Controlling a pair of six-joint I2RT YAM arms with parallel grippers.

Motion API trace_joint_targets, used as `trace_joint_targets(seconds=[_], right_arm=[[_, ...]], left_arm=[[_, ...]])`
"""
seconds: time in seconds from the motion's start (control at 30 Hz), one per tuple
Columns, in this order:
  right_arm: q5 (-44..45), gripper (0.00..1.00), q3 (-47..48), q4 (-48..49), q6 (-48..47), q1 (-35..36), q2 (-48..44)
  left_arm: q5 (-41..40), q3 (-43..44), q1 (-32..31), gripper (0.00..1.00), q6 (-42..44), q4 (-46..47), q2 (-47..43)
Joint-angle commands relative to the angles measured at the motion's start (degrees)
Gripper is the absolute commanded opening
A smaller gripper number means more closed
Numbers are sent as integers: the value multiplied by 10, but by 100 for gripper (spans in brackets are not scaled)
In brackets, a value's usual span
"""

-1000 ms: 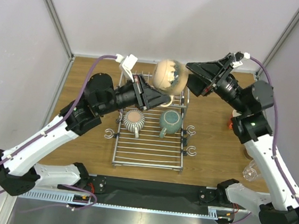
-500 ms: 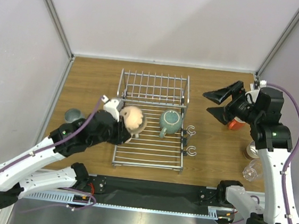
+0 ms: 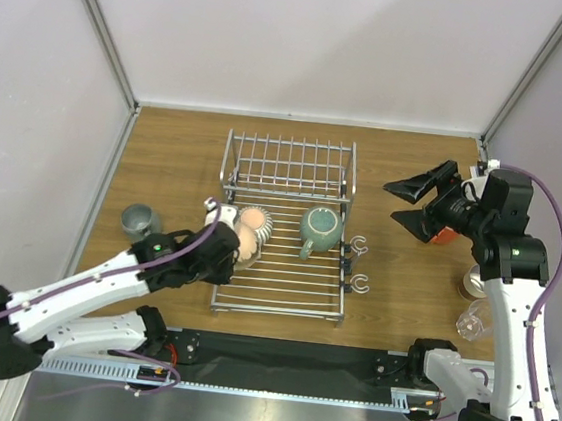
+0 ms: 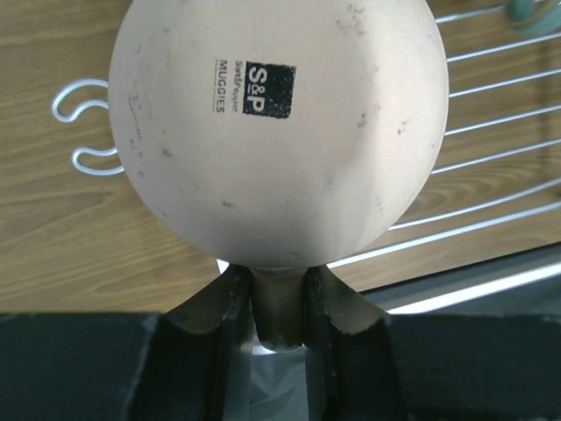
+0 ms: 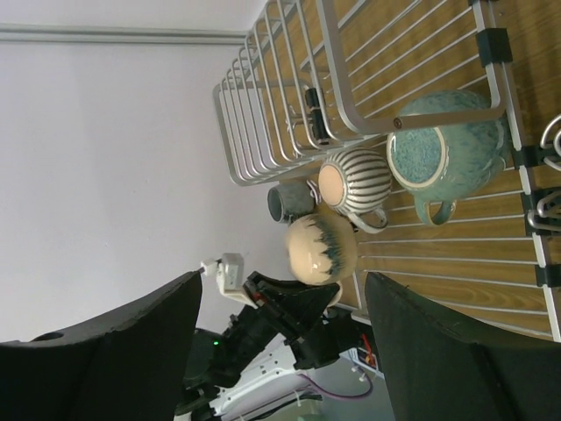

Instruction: Load the cups into the dish rack

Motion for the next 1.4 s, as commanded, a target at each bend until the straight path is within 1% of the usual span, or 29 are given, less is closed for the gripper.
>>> trace_joint_targets(seconds=[0.0, 0.13, 0.23, 0.37, 0.63, 0.77, 0.97, 1.2, 1.37], right_arm=[[-24, 81, -6, -3, -13, -9, -9], [-38, 81, -10, -9, -19, -35, -12], [-41, 81, -11, -18, -26, -46, -14], [-46, 81, -25, -20, -28, -56, -19], [-48, 81, -38, -20, -35, -65, -18], [-47, 81, -40, -24, -40, -66, -17], [-47, 81, -42, -24, -41, -67, -14], [-47, 81, -43, -31, -49, -67, -13], [-48, 81, -45, -35, -53, -67, -14]], left_arm=[[-33, 13, -3, 0, -4, 64, 37], [-35, 6, -3, 0, -2, 83, 50], [-28, 1, -3, 0, -15, 76, 52], [-13, -30, -3, 0, -7, 119, 53], [-19, -21, 0, 0, 19, 150, 96], [-8, -9, 29, 0, 46, 171, 113], [-10, 10, 47, 0, 77, 190, 145], [-13, 24, 56, 0, 86, 209, 184], [-22, 38, 73, 0, 74, 199, 203]])
